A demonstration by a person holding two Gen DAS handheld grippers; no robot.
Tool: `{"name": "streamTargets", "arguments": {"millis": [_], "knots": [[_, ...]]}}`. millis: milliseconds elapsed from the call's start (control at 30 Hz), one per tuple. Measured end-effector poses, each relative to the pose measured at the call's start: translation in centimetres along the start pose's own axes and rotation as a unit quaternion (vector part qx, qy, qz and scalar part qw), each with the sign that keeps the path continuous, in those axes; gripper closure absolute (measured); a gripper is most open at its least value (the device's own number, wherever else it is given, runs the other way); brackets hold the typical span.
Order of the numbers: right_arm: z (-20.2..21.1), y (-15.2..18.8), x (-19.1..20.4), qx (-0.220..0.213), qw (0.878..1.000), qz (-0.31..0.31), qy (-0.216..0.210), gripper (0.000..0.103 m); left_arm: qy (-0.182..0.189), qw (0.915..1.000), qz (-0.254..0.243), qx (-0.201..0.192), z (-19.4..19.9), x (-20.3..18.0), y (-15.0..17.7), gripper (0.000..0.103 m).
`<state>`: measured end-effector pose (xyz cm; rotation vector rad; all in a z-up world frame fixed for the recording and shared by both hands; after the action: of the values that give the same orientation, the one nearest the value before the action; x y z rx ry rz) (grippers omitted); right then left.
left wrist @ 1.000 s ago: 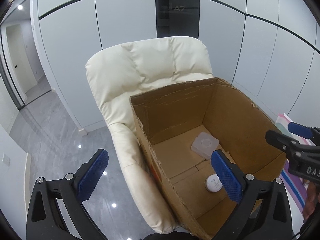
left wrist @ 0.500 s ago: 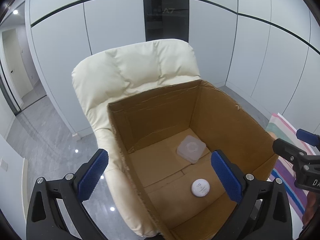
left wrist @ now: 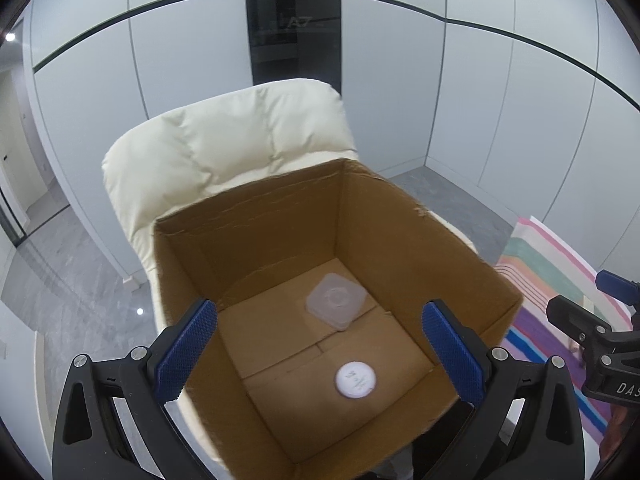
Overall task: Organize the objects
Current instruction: 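Move both tools back toward the remaining objects on the cloth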
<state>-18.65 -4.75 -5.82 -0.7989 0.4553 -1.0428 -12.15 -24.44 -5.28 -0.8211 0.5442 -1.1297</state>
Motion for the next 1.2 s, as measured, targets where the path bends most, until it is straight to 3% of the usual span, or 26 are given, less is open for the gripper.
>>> {"name": "streamTargets", "arguments": {"millis": [600,1200], "knots": [[3.1,2.1,-8.8,-0.005,0.997,-0.05,0.061,0.0,0.066,0.9968,-0.044,-0.008,0.3,-9.3,-0.1,0.0],[6.4,5.0,-15.8,-0.004,0.989,-0.094,0.115,0.0,0.147,0.9852,-0.088,-0.003,1.5,-17.6,0.7,0.0]]}}
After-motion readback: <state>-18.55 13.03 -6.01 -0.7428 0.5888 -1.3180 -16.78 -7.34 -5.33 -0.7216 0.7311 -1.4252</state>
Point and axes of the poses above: each gripper's, at about its wrist camera, not at the fingertips, and z roughly against the way its jaws point, x to its left, y to its underside, the point moved 6 cm from there along -z, roughly the way its jaws point, and after that the axes turned 8 degrees about -x, right-handed, at the moved point
